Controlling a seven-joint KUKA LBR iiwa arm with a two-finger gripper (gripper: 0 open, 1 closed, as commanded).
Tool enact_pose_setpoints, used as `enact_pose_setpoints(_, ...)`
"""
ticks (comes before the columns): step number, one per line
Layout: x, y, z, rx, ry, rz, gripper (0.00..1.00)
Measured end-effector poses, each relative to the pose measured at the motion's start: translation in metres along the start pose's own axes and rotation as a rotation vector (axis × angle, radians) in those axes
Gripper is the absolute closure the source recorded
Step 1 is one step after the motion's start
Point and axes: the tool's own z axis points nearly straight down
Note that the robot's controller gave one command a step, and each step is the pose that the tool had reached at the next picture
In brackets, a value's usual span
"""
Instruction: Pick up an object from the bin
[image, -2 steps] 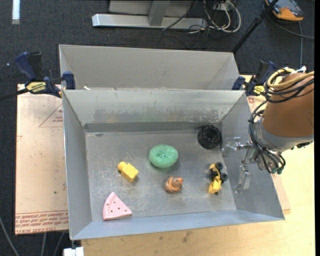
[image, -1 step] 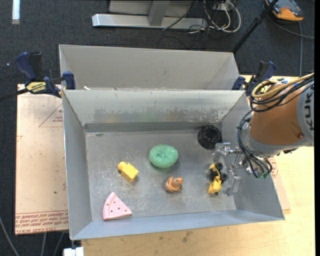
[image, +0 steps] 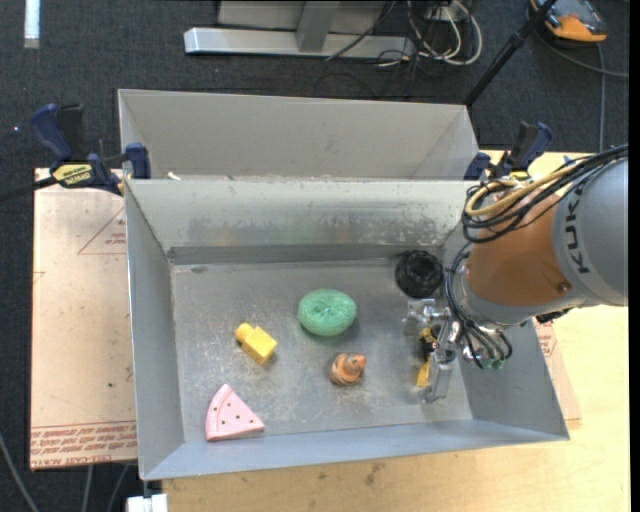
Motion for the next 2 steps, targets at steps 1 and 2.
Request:
enact_pose_setpoints(1, 0.001, -0.006, 0.015, -0.002, -0.001, 0.040, 0.00)
enact_pose_setpoints(2, -0.013, -0.027, -0.001, -0.001, -0.001, 0.056, 0.00)
